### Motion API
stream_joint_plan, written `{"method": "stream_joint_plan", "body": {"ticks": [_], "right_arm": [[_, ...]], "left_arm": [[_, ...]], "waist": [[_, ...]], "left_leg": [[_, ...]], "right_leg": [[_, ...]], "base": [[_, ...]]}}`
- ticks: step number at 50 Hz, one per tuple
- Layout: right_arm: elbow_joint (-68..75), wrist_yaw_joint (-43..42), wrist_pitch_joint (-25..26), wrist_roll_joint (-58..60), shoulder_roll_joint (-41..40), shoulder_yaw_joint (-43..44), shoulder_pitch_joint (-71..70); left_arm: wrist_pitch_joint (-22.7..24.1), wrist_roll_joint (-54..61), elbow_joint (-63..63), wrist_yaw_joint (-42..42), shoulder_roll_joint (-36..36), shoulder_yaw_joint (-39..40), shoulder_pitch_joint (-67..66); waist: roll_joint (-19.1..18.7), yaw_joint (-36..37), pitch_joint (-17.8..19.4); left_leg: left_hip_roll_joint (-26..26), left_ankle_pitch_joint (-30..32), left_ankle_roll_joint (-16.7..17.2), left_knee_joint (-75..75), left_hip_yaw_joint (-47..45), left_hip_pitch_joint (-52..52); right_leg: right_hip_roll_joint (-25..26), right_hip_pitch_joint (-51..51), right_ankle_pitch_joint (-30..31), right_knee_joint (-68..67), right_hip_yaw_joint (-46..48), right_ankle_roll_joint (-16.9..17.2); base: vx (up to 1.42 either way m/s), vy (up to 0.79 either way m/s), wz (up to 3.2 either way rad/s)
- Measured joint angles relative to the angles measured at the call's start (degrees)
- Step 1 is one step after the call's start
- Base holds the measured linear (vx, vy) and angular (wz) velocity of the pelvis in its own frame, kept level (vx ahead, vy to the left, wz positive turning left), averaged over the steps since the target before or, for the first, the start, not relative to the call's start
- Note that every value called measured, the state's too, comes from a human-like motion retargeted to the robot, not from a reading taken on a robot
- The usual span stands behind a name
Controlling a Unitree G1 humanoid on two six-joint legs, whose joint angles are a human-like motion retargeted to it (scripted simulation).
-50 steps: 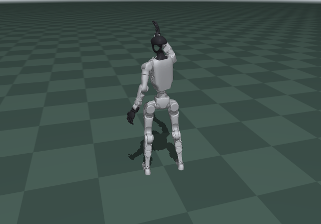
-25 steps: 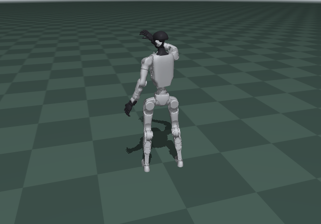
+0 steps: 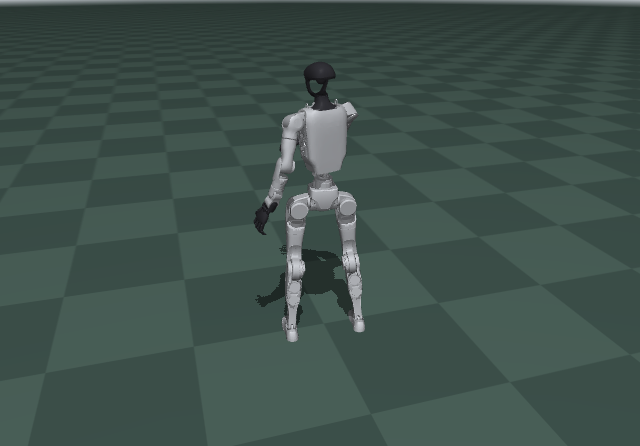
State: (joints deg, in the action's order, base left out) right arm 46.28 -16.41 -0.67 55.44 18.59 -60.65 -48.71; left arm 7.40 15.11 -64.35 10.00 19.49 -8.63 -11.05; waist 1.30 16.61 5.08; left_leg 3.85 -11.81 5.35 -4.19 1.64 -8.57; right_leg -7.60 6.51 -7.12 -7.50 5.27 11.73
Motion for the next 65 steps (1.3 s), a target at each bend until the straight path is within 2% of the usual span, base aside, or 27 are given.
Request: {"method": "stream_joint_plan", "body": {"ticks": [10,16,23,25,30,38,43,48,53,58,61,65], "right_arm": [[7.9,-2.6,2.4,1.5,-4.3,0.9,3.4],[9.2,0.0,1.9,-0.9,-5.9,2.4,3.9],[-6.6,4.4,-0.9,-9.3,2.2,8.6,4.3],[-11.5,4.8,-1.1,-11.5,5.4,10.1,3.7],[-21.0,4.0,-1.5,-17.5,12.6,14.8,2.9],[-38.4,-6.5,-1.2,-31.1,20.6,29.9,4.5],[-47.5,-11.7,-2.0,-41.0,22.5,39.1,2.7],[-50.5,-15.6,-3.1,-49.3,23.4,43.9,-3.5],[-48.1,-19.1,-3.8,-56.3,24.1,44.8,-12.2],[-40.8,-20.9,-2.7,-59.1,26.2,41.4,-24.3],[-30.2,-19.1,-1.3,-61.2,27.4,35.6,-34.6],[-5.9,-15.8,2.2,-63.1,26.3,23.1,-49.6]], "left_arm": [[0.3,-0.7,-0.6,0.4,0.2,-1.3,0.3],[-0.3,-0.8,-0.6,-0.9,0.0,-1.3,0.5],[-1.9,0.5,2.1,-2.6,0.0,0.2,-1.1],[-2.6,1.1,2.7,-2.1,0.4,0.2,-1.6],[-3.0,0.7,2.8,-3.0,0.2,0.4,-2.4],[-3.5,3.0,4.7,-1.3,0.4,0.7,-3.3],[-3.9,3.9,5.1,-0.6,0.6,0.2,-3.0],[-3.9,5.3,5.3,-0.2,0.9,-0.5,-2.1],[-3.8,6.8,5.7,0.1,1.3,-1.0,-1.0],[-3.5,7.9,6.1,-0.4,1.7,-1.6,-0.3],[-3.4,8.1,5.5,-1.3,2.0,-2.3,0.4],[-3.0,7.5,3.4,-2.3,2.4,-3.5,1.7]], "waist": [[-0.1,0.3,-0.1],[-0.2,0.2,-0.4],[-0.3,-0.9,-0.5],[0.1,-0.9,-0.7],[-0.4,-2.4,-0.5],[-0.5,-3.6,-0.5],[-0.6,-4.2,-1.0],[-0.5,-4.6,-1.8],[-0.3,-4.3,-2.8],[0.0,-3.4,-3.8],[0.3,-2.7,-4.4],[0.9,-1.4,-5.3]], "left_leg": [[-0.3,0.2,-0.1,0.1,0.6,0.5],[-0.4,0.1,-0.2,0.0,0.6,0.7],[-0.6,0.2,-0.4,-0.1,0.5,1.0],[-0.6,-0.1,-0.6,-0.2,0.1,1.4],[-0.8,0.1,-0.3,-0.1,0.4,1.2],[-0.9,0.0,-0.3,-0.2,0.1,1.3],[-0.9,-0.3,-0.1,-0.4,-0.2,1.2],[-0.9,-0.5,0.2,-0.5,-0.3,1.2],[-0.8,-0.7,0.4,-0.5,-0.3,1.1],[-0.6,-0.8,0.7,-0.3,-0.1,1.1],[-0.5,-0.9,1.0,-0.3,0.1,1.1],[-0.5,-1.1,1.3,-0.2,0.5,1.2]], "right_leg": [[-0.3,-0.5,-0.1,-0.5,0.5,-0.2],[-0.4,-0.8,0.0,-0.7,0.5,-0.2],[-0.6,-1.2,0.0,-0.8,0.4,-0.1],[-0.8,-3.3,-0.9,-3.9,0.1,-0.2],[-0.7,-1.4,0.0,-0.7,0.2,0.1],[-0.9,-1.6,-0.1,-0.6,-0.2,0.4],[-0.9,-1.5,-0.1,-0.5,-0.5,0.5],[-0.8,-1.4,-0.2,-0.3,-0.6,0.5],[-0.7,-1.1,-0.1,0.1,-0.4,0.6],[-0.6,-0.8,0.1,0.5,0.0,0.8],[-0.6,-0.6,0.2,0.8,0.4,0.9],[-0.6,-0.3,0.4,1.3,1.0,1.2]], "base": [[0.00,0.00,0.00],[0.00,0.00,0.00],[0.00,0.00,0.00],[0.00,0.00,0.00],[0.00,0.00,0.00],[0.00,0.00,0.00],[0.00,0.00,0.00],[0.00,0.00,0.00],[0.00,0.00,0.00],[0.00,0.00,0.00],[0.00,0.00,0.00],[0.00,0.00,0.00]]}}
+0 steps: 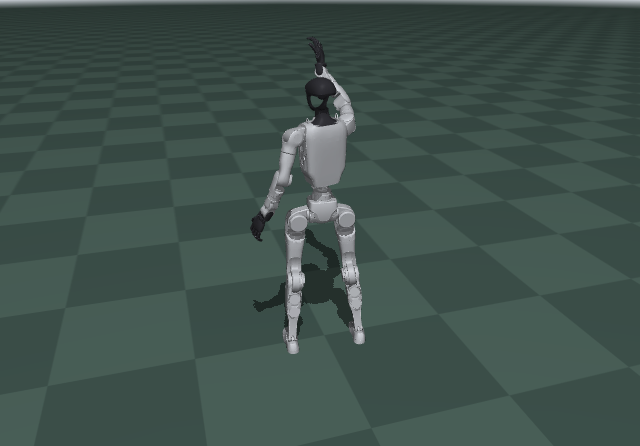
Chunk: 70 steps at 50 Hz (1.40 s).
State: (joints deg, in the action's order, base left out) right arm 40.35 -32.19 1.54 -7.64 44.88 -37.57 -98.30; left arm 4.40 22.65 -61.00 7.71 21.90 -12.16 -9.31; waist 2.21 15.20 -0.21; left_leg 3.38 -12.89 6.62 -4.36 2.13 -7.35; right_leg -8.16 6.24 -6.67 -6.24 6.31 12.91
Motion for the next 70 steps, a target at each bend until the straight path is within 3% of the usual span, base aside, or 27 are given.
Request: {"method": "stream_joint_plan", "body": {"ticks": [3,6,11,23,30,35,39,43,50,58,64,70], "right_arm": [[21.3,4.5,3.2,0.3,-3.3,-7.7,-8.1],[36.3,7.8,5.2,1.4,-5.5,-10.0,-11.9],[42.2,3.8,5.5,5.1,-4.7,-11.0,-12.2],[23.5,-2.7,4.0,11.6,0.2,-11.0,-4.1],[-11.0,-3.5,1.9,27.4,9.6,-14.4,7.4],[-37.5,1.0,-1.0,38.9,14.7,-14.3,18.5],[-49.3,6.1,-3.6,45.3,12.6,-12.6,31.5],[-48.7,12.4,-5.4,49.7,5.4,-10.7,47.1],[-41.5,23.5,-7.2,44.4,-7.0,-3.1,71.5],[-58.6,18.8,-7.3,34.9,-5.1,15.5,88.7],[-66.5,15.6,-5.1,26.9,-3.3,26.2,85.0],[-59.1,11.1,-2.7,13.8,-2.1,26.5,65.3]], "left_arm": [[0.4,-0.7,-1.7,-0.5,0.3,-0.5,1.3],[0.8,-1.3,-2.4,-0.7,0.5,-0.4,2.1],[1.5,-1.3,-2.1,0.1,0.8,0.6,2.2],[1.7,-2.4,-1.9,1.8,-0.2,3.9,-1.2],[2.0,-2.4,5.9,2.2,0.5,7.6,-4.2],[2.2,-5.1,15.4,2.9,2.2,9.1,-6.0],[2.7,-9.3,23.0,4.5,4.3,8.8,-6.1],[3.0,-15.2,30.2,5.7,6.9,6.6,-4.8],[2.5,-22.1,47.6,6.5,11.9,3.6,-3.1],[4.2,-14.4,73.2,14.1,13.1,7.8,-5.8],[4.7,-4.8,84.0,17.9,13.2,8.8,4.9],[5.0,7.1,79.5,21.0,16.1,5.6,32.7]], "waist": [[0.7,1.5,-0.7],[1.6,3.2,-1.5],[2.9,5.4,-1.9],[2.6,5.8,-1.0],[1.4,4.8,0.3],[0.1,3.7,1.5],[-0.9,2.6,2.3],[-1.8,1.6,2.9],[-3.2,-0.4,4.3],[-4.0,-5.1,5.6],[-4.5,-8.2,4.6],[-4.6,-10.1,2.6]], "left_leg": [[0.0,-0.1,0.2,0.1,0.4,0.2],[-0.1,-0.1,0.2,0.1,0.9,0.5],[-0.4,0.0,0.0,0.1,2.1,0.9],[-1.0,0.1,-0.3,0.0,3.8,0.9],[-1.2,0.4,-0.8,0.1,3.7,0.6],[-1.3,0.5,-1.2,0.1,3.3,0.2],[-1.2,0.5,-1.4,0.0,2.8,-0.2],[-1.0,0.4,-1.7,0.0,2.2,-0.7],[-0.8,0.3,-2.0,-0.1,1.1,-0.9],[-0.7,0.6,-2.2,0.2,-0.4,-0.4],[-0.7,0.8,-2.6,0.3,-1.4,0.0],[-0.6,1.0,-2.9,0.1,-1.8,0.1]], "right_leg": [[-0.1,0.2,0.2,0.3,0.6,0.2],[-0.2,0.3,0.3,0.5,1.3,0.2],[-0.5,0.4,0.0,0.3,2.5,0.2],[-1.1,1.4,-0.6,0.0,4.2,0.0],[-1.3,1.5,-0.8,0.0,4.0,0.0],[-1.3,1.6,-0.9,-0.2,3.4,-0.1],[-1.2,1.6,-0.9,-0.4,2.8,-0.1],[-1.0,1.6,-0.9,-0.6,2.0,-0.2],[-0.8,0.9,-0.7,-0.9,0.6,0.1],[-0.6,-0.6,-0.1,-0.9,-1.0,0.3],[-0.4,-1.4,0.4,-0.5,-2.2,0.1],[-0.2,-1.8,0.7,-0.5,-2.7,-0.2]], "base": [[0.00,0.00,0.00],[0.03,0.00,0.19],[0.03,0.01,0.22],[0.00,0.00,0.05],[0.00,0.00,0.00],[0.00,0.00,0.00],[0.00,0.00,0.00],[0.00,0.00,0.00],[0.00,0.00,0.00],[-0.01,0.01,-0.09],[-0.01,0.00,-0.06],[0.00,0.00,0.00]]}}
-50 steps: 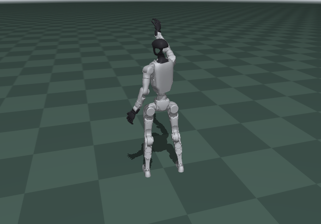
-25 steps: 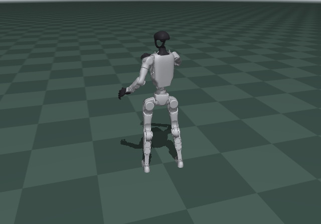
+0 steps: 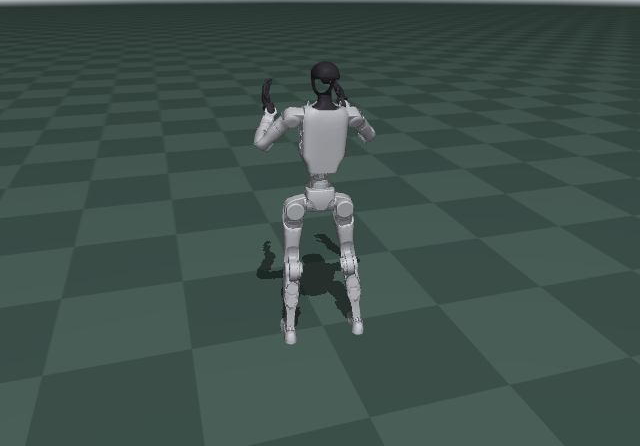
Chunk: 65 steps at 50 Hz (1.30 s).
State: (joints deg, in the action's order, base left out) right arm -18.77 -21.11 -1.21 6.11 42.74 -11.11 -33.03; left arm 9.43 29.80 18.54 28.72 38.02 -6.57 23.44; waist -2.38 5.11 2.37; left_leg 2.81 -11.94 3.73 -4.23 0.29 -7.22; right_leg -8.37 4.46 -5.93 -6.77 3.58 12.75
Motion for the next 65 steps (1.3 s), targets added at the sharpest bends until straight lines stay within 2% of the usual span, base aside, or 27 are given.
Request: {"method": "stream_joint_plan", "body": {"ticks": [6,10,13,17,21,25,30,36,40,48,52,54,61,65], "right_arm": [[18.5,-5.8,-0.7,-15.3,2.5,-10.1,-26.4],[38.4,-8.7,-2.1,-25.7,1.8,-21.4,-46.7],[55.6,-8.6,-1.4,-32.2,-1.3,-30.2,-59.9],[76.2,-4.9,1.8,-33.7,-6.5,-40.6,-72.5],[87.3,-1.9,4.6,-29.5,-9.5,-46.5,-78.2],[89.7,-1.9,4.7,-29.3,-9.9,-46.4,-79.6],[84.1,-1.5,2.5,-33.4,-8.7,-43.3,-77.6],[69.1,-0.6,-0.8,-36.3,-5.8,-41.0,-72.1],[55.9,-0.2,-3.4,-37.6,-3.0,-39.7,-66.8],[29.5,2.8,-4.6,-28.0,4.0,-35.1,-52.1],[20.4,4.8,-3.5,-16.6,6.2,-31.7,-42.9],[16.8,4.8,-2.5,-8.4,7.2,-30.5,-38.4],[10.4,2.0,-1.9,24.4,8.3,-28.7,-21.5],[13.4,-0.4,-2.0,38.2,5.2,-28.6,-11.3]], "left_arm": [[1.3,7.7,-20.0,4.3,4.0,-11.5,33.2],[0.9,10.2,-44.2,6.9,3.7,-24.4,56.2],[-1.4,13.5,-65.7,5.8,0.4,-34.5,70.3],[-5.0,18.5,-90.1,-1.4,-6.0,-43.6,82.9],[-5.9,20.8,-99.0,-5.5,-9.9,-45.9,87.6],[-4.6,20.9,-96.7,-5.9,-10.7,-46.3,87.7],[-3.2,24.5,-90.5,-8.4,-9.6,-44.4,85.5],[-0.5,36.3,-76.3,-13.9,-5.1,-41.5,79.4],[1.5,36.6,-62.4,-15.2,-0.2,-41.6,74.1],[1.9,15.8,-34.3,-13.5,10.8,-42.3,62.9],[1.5,3.1,-23.5,-13.9,14.6,-40.6,55.6],[1.0,-4.2,-19.1,-14.3,15.6,-38.8,51.1],[1.2,-32.4,-11.2,-10.0,14.6,-35.0,33.6],[1.4,-44.9,-13.8,-8.5,10.4,-35.8,24.4]], "waist": [[0.2,-1.2,-2.5],[0.2,-1.8,-3.7],[0.2,-2.3,-4.6],[0.3,-2.8,-5.3],[0.5,-2.8,-5.5],[0.7,-2.6,-5.3],[0.6,-2.4,-5.1],[0.2,-2.3,-4.8],[0.0,-2.2,-4.6],[0.4,-2.0,-3.7],[1.2,-1.5,-3.3],[1.1,-1.8,-2.4],[1.7,-1.4,-0.7],[2.2,-1.1,0.1]], "left_leg": [[0.2,0.2,0.4,-0.1,0.0,0.3],[0.4,0.2,1.1,-0.2,0.1,0.7],[0.6,0.3,1.7,-0.2,0.2,1.1],[0.6,0.4,2.2,-0.2,0.4,1.7],[0.6,0.6,2.3,-0.1,0.7,2.0],[0.6,0.5,2.3,-0.1,0.9,1.9],[0.6,0.3,2.3,-0.2,1.1,1.4],[0.6,-0.1,2.2,-0.3,0.9,0.6],[0.7,-0.3,2.1,-0.3,0.8,0.2],[0.5,-0.7,1.7,-0.3,0.7,-0.6],[0.3,-1.1,1.2,-0.5,0.5,-0.7],[0.3,-1.0,1.2,-0.5,0.9,-1.4],[0.0,-1.1,0.6,-0.3,1.3,-2.7],[-0.1,-1.1,0.3,-0.3,1.4,-3.2]], "right_leg": [[0.2,-0.1,0.3,0.0,0.3,0.1],[0.3,-0.3,0.5,0.0,0.8,0.5],[0.3,-0.5,0.7,0.2,1.2,0.8],[0.3,-0.8,0.9,0.4,1.7,1.2],[0.2,-0.8,0.9,0.5,2.2,1.3],[0.1,-0.7,0.8,0.4,2.4,1.2],[0.1,-0.2,0.4,0.0,2.6,1.0],[0.2,0.3,0.0,-0.4,2.4,0.8],[0.2,0.7,0.0,-0.2,2.2,0.8],[0.2,1.5,-0.3,-0.1,1.8,0.7],[-0.1,-0.1,-1.5,-3.2,1.4,0.7],[0.0,2.1,-0.8,-0.4,1.6,0.6],[-0.2,3.6,-1.2,-0.4,1.7,0.6],[-0.2,4.1,-1.3,-0.4,1.7,0.6]], "base": [[0.00,0.00,0.00],[0.00,0.00,0.00],[0.00,0.00,0.00],[0.00,0.00,0.00],[0.00,0.00,0.00],[0.00,0.00,0.00],[0.00,0.00,0.00],[0.00,0.00,0.00],[0.00,0.00,0.00],[0.00,0.00,0.00],[0.00,0.00,0.00],[0.00,0.00,0.00],[0.00,0.00,0.00],[0.00,0.00,0.00]]}}
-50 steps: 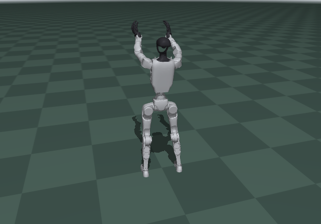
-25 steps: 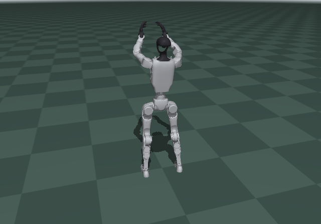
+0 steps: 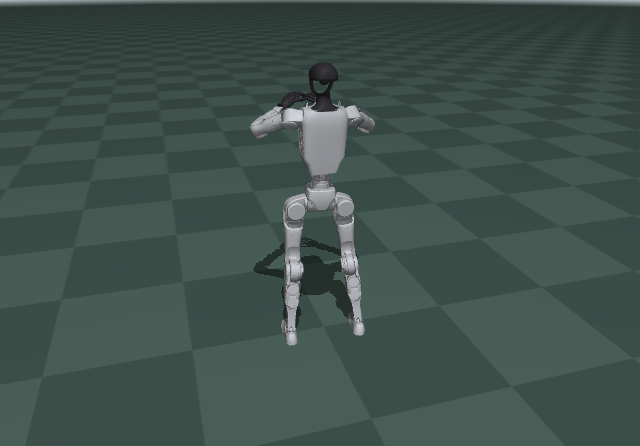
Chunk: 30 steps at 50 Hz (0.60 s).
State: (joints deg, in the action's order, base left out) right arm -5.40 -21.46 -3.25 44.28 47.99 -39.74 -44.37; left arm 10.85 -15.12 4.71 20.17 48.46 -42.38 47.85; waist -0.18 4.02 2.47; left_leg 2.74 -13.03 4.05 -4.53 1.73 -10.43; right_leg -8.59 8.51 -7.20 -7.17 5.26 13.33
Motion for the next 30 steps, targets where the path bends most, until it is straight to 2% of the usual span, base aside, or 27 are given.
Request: {"method": "stream_joint_plan", "body": {"ticks": [5,10,15,20,23,28,30], "right_arm": [[11.8,0.8,0.7,7.1,-6.2,-2.8,6.1],[28.2,3.8,1.1,8.6,-14.8,-9.3,9.3],[43.1,6.8,1.8,8.2,-21.8,-14.3,7.5],[49.8,8.6,2.2,2.9,-27.0,-13.0,9.6],[44.7,6.5,1.2,-5.8,-26.0,-8.1,12.0],[22.5,2.2,-0.5,-22.7,-18.7,3.0,22.0],[15.5,1.6,-1.4,-29.0,-15.6,7.6,23.3]], "left_arm": [[-0.5,-9.1,-12.3,-1.9,-7.4,-3.6,-5.9],[-1.2,-17.2,-29.8,-2.5,-17.2,-8.7,-11.2],[-3.0,-19.9,-47.3,-4.1,-26.2,-10.8,-11.0],[-4.9,-18.1,-59.1,-6.0,-33.4,-8.7,-12.9],[-4.7,-12.9,-57.1,-3.6,-33.0,-5.3,-14.7],[-3.3,4.7,-35.7,2.8,-24.5,1.7,-24.5],[-2.2,14.1,-28.3,3.5,-21.6,5.5,-26.1]], "waist": [[0.6,0.2,2.2],[1.3,0.4,2.4],[1.8,0.2,4.4],[2.1,0.0,4.4],[2.1,-0.1,4.5],[2.0,-0.1,3.6],[1.7,-0.2,4.6]], "left_leg": [[0.1,0.0,-0.3,-0.4,0.0,0.5],[0.2,0.4,-0.6,-0.2,-0.2,0.7],[0.5,0.5,-0.9,-0.6,-0.4,1.8],[0.6,0.8,-1.2,-0.3,-0.7,2.2],[0.6,0.8,-1.2,-0.3,-0.9,2.2],[0.6,0.8,-0.7,0.5,-1.4,1.4],[0.6,0.6,-0.5,0.1,-1.5,1.6]], "right_leg": [[0.1,-0.7,-0.1,-0.8,-0.1,-0.2],[0.3,-1.1,0.3,-0.5,-0.4,-0.5],[0.5,-2.5,0.4,-1.2,-0.7,-0.9],[0.7,-3.1,0.7,-1.0,-1.0,-1.2],[0.7,-3.3,0.7,-1.1,-1.2,-1.2],[0.7,-2.4,1.2,0.2,-1.4,-0.9],[0.7,-2.8,0.8,-0.5,-1.5,-0.7]], "base": [[0.00,0.00,0.00],[-0.01,0.00,-0.01],[-0.02,0.00,-0.02],[0.00,0.00,0.00],[0.00,0.00,0.00],[0.00,0.00,0.00],[0.00,0.00,0.00]]}}
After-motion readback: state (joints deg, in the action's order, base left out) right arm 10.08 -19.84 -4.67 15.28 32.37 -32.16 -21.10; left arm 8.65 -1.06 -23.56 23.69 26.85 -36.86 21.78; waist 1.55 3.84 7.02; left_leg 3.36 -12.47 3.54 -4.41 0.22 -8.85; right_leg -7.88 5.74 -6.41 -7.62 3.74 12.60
